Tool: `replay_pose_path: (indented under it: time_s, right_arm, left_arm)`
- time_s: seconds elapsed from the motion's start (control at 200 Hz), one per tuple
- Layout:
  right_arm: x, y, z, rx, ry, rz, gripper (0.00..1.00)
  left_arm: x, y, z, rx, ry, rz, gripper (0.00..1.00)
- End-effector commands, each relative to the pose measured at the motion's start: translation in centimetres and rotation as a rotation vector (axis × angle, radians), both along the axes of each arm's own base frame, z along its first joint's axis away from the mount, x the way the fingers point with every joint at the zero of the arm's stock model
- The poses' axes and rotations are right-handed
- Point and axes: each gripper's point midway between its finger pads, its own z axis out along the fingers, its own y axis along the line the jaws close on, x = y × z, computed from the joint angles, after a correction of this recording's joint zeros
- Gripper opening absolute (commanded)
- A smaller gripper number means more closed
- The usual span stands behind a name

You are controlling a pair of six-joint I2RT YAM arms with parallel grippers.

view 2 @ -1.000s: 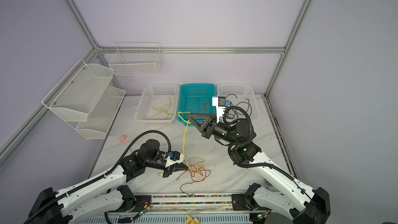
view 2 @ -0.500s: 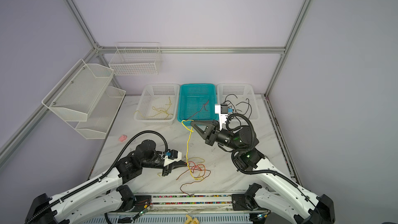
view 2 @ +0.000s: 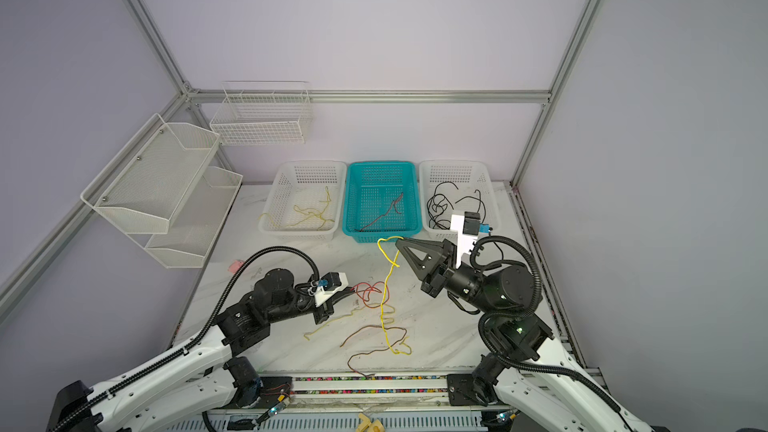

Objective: Untangle the cables
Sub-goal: 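Lift the red wire with the left gripper and open it over the teal basket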

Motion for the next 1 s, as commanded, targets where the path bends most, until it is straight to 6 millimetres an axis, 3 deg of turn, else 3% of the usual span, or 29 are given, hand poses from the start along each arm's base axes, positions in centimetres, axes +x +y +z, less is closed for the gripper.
replay_pose_path:
  time_s: [0.0, 0.335, 0.345, 0.46, 0.635, 0.795, 0.995]
  right_arm:
    - [0.6, -1.8, 0.2, -0.038, -0.008, -0.128, 0.0]
    - [0.8, -5.8, 0.3, -0.057, 0.024, -0.314, 0.0]
    - [0.8, -5.8, 0.3, -0.059, 0.026, -0.315, 0.0]
    - [0.5, -6.4, -0.1, -0.069, 0.035, -0.331, 0.0]
    - [0.0, -7.5, -0.6, -0.081, 0.036, -0.36, 0.0]
    - [-0.8, -8.0, -0.6, -0.097, 0.028, -0.359, 0.0]
    - [-1.2, -8.5, -0.8, -0.107, 0.029, -0.367, 0.0]
  left_arm:
    - [5.5, 0.4, 6.9, -0.054, -0.165, 0.221, 0.0]
    - [17.5, -1.6, 11.0, -0.104, -0.19, 0.391, 0.0]
    - [18.3, -1.8, 10.0, -0.086, -0.173, 0.398, 0.0]
    - [23.1, -2.3, 9.9, -0.047, -0.183, 0.444, 0.0]
    - [29.3, -3.1, 6.8, 0.043, -0.157, 0.478, 0.0]
    - [32.1, -4.2, 3.8, 0.094, -0.123, 0.481, 0.0]
    - [33.1, -5.1, 1.2, 0.105, -0.074, 0.468, 0.0]
